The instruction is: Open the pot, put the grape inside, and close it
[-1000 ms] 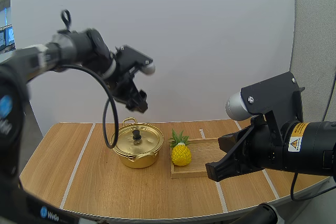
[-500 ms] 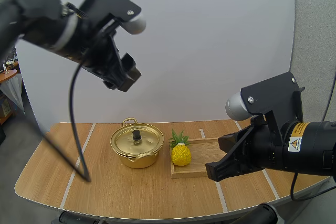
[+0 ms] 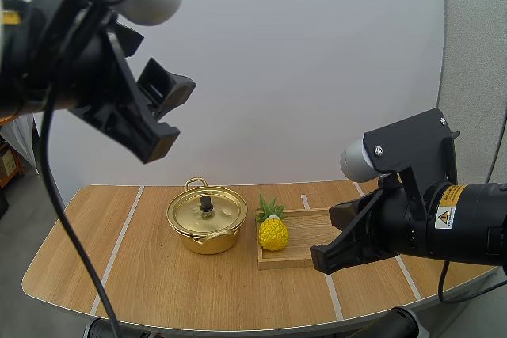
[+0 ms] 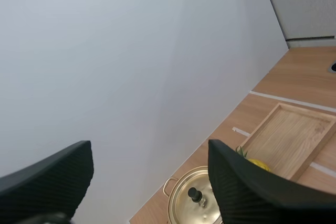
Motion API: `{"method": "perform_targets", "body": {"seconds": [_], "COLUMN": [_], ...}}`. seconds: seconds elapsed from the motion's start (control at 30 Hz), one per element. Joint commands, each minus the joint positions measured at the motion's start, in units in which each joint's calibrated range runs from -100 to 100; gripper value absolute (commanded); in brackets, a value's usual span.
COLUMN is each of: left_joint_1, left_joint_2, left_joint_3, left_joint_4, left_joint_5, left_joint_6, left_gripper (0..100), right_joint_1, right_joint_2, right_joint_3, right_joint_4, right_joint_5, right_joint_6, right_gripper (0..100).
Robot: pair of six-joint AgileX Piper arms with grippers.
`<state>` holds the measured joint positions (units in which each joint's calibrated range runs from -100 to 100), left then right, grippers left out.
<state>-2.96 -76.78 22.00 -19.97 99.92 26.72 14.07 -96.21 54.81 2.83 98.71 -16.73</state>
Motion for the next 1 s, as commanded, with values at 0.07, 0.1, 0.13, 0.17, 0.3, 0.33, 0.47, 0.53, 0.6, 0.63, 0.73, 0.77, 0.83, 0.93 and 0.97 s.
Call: {"method": "perform_targets", "body": {"seconds": [0.07, 0.1, 0.13, 0.17, 0.3, 0.33, 0.47, 0.53, 0.6, 0.63, 0.73, 0.77, 0.83, 0.93, 0.97], "left_joint_1": [-0.18, -0.18, -0.18, -0.18, -0.18, -0.18, -0.18, -0.18, -0.18, -0.18, -0.18, -0.18, -0.18, -0.02, 0.15], "left_joint_2": [-4.4, -5.5, -6.1, -7.1, -10.0, -10.8, -14.0, -15.8, -17.5, -18.5, -21.4, -22.3, -23.2, -23.2, -23.2], "left_joint_3": [2.5, 3.2, 3.8, 4.5, 6.9, 7.5, 9.9, 11.6, 13.6, 14.7, 18.3, 19.7, 22.6, 26.8, 28.1], "left_joint_4": [-0.5, -0.5, -0.5, -0.5, -0.5, -0.5, -0.7, -0.7, -0.7, -0.7, -0.7, -0.7, -0.7, -0.5, -0.5], "left_joint_5": [0.1, 0.1, 0.1, 0.1, 0.1, 0.1, 0.1, 0.1, 0.1, 0.1, -4.6, -7.1, -12.2, -19.2, -22.4], "left_joint_6": [-3.5, -4.0, -4.2, -4.2, -4.3, -4.9, -7.0, -8.4, -9.7, -10.6, -13.3, -14.2, -15.4, -17.6, -18.9], "left_gripper": [94, 76, 65, 48, 0, 0, 0, 0, 0, 0, 0, 0, 0, 0, 0], "right_joint_1": [-0.8, -1.1, -1.3, -1.6, -2.5, -2.9, -4.4, -5.1, -5.7, -5.9, -6.5, -6.5, -6.9, -7.3, -7.6], "right_joint_2": [-0.4, -0.4, -0.4, -0.4, -0.6, -0.9, -3.7, -3.8, -3.8, -3.8, -3.8, -3.8, -3.8, -3.8, -3.8], "right_joint_3": [0.0, 0.0, 0.0, 0.0, 0.0, 0.0, 0.0, 0.0, 0.0, 0.0, 0.0, 0.0, 0.0, 0.0, 0.0], "right_joint_4": [-0.1, -0.1, -0.1, -0.1, -0.1, -0.1, -0.1, -0.1, 0.0, 0.0, -0.1, -0.1, -0.5, -2.0, -2.2], "right_joint_5": [-0.4, -0.4, -0.4, -0.4, -0.4, -1.0, -4.5, -6.3, -7.9, -8.7, -12.5, -14.6, -18.9, -25.3, -26.9], "right_joint_6": [-0.4, -0.4, -0.4, -0.4, -0.4, -0.4, -0.4, -0.4, -0.1, 0.0, 1.1, 1.1, 1.1, 1.1, 1.1], "right_gripper": [0, 0, 0, 0, 0, 0, 0, 0, 0, 0, 0, 0, 0, 0, 0]}}
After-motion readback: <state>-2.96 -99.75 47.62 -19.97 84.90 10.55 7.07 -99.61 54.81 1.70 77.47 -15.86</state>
